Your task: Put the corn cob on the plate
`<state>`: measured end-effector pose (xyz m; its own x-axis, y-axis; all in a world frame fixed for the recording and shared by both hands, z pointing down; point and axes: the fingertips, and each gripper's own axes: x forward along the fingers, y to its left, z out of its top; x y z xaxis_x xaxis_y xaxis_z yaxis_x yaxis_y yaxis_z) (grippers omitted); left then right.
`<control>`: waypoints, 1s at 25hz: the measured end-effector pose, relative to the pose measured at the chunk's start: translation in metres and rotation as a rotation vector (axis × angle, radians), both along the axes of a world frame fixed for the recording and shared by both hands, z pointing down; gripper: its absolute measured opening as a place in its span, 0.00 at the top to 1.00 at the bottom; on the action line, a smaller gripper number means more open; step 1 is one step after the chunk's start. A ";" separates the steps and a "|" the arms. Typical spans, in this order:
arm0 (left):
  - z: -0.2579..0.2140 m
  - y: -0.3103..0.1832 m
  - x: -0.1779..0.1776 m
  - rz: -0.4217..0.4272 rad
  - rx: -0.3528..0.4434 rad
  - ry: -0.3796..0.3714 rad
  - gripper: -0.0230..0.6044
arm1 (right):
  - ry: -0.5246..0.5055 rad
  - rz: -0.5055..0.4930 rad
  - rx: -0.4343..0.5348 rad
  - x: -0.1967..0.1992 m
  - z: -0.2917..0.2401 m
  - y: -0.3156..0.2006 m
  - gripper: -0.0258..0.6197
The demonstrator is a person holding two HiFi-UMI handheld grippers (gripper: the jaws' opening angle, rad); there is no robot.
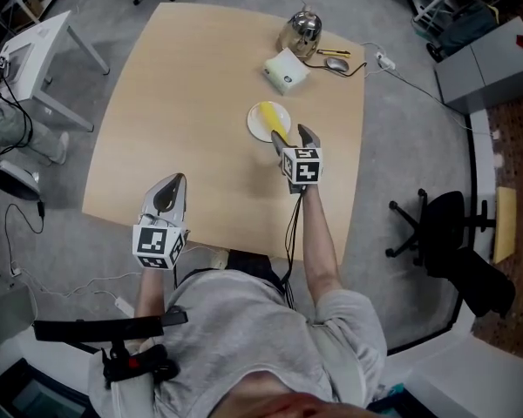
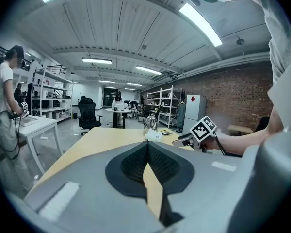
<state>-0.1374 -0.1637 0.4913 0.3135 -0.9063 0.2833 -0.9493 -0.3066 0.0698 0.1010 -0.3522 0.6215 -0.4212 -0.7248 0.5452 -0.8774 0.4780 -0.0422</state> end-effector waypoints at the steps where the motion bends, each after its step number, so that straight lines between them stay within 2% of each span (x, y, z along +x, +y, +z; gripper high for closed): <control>1: 0.000 0.000 0.002 0.005 0.001 -0.001 0.93 | -0.012 0.005 0.004 0.002 -0.004 0.003 0.45; 11: -0.012 0.007 0.022 0.054 0.026 0.015 0.93 | -0.120 0.075 0.064 0.024 -0.044 0.049 0.45; 25: -0.023 0.017 0.049 0.131 0.058 0.023 0.93 | -0.197 0.137 0.169 0.048 -0.097 0.108 0.47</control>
